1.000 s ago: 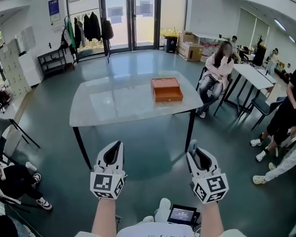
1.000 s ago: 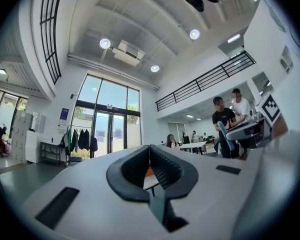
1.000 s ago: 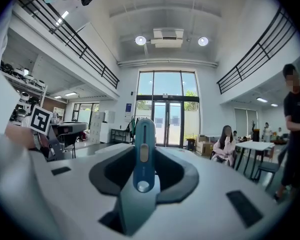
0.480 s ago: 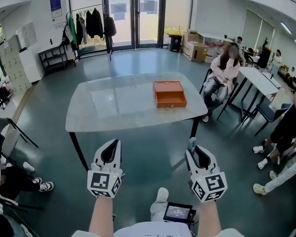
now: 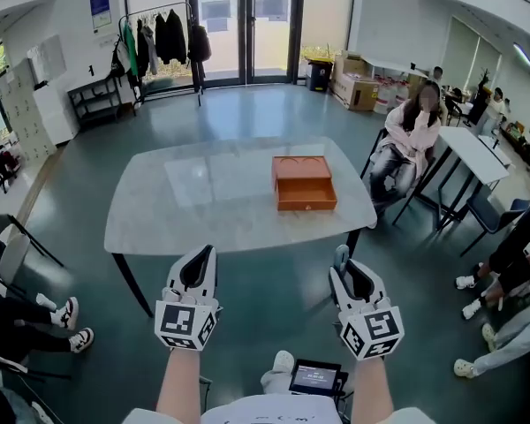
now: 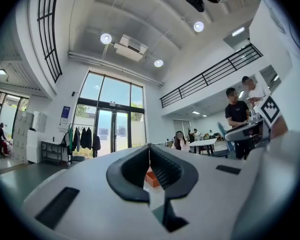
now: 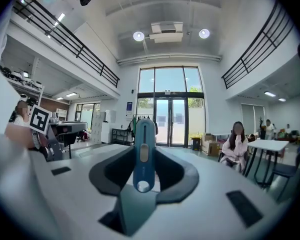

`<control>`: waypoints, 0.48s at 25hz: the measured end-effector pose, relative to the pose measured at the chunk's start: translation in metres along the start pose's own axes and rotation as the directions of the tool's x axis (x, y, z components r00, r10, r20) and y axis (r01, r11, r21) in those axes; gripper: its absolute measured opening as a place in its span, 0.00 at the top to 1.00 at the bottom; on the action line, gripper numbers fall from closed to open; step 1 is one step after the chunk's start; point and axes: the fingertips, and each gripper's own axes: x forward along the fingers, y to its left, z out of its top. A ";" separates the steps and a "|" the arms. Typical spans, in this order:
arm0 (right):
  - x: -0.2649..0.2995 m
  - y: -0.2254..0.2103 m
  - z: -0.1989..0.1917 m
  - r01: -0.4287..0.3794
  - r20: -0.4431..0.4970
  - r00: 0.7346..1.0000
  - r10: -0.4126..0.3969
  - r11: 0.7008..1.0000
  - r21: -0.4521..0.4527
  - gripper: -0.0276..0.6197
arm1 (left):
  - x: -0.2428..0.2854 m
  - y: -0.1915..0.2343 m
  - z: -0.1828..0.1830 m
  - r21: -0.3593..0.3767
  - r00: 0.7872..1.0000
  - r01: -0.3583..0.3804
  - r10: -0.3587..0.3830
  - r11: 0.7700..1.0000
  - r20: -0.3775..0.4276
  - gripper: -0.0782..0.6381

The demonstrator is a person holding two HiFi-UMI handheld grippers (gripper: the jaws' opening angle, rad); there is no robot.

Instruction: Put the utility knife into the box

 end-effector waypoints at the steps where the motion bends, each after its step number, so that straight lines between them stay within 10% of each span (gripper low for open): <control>1: 0.008 -0.006 0.001 -0.006 -0.005 1.000 0.005 1.000 -0.004 0.75 | 0.010 0.001 0.000 -0.001 1.000 -0.001 0.001 1.000 -0.001 0.87; 12: 0.087 -0.070 0.000 -0.075 -0.046 0.996 0.073 0.997 -0.031 0.75 | 0.102 0.005 -0.018 -0.018 0.999 -0.043 0.043 0.999 -0.022 0.87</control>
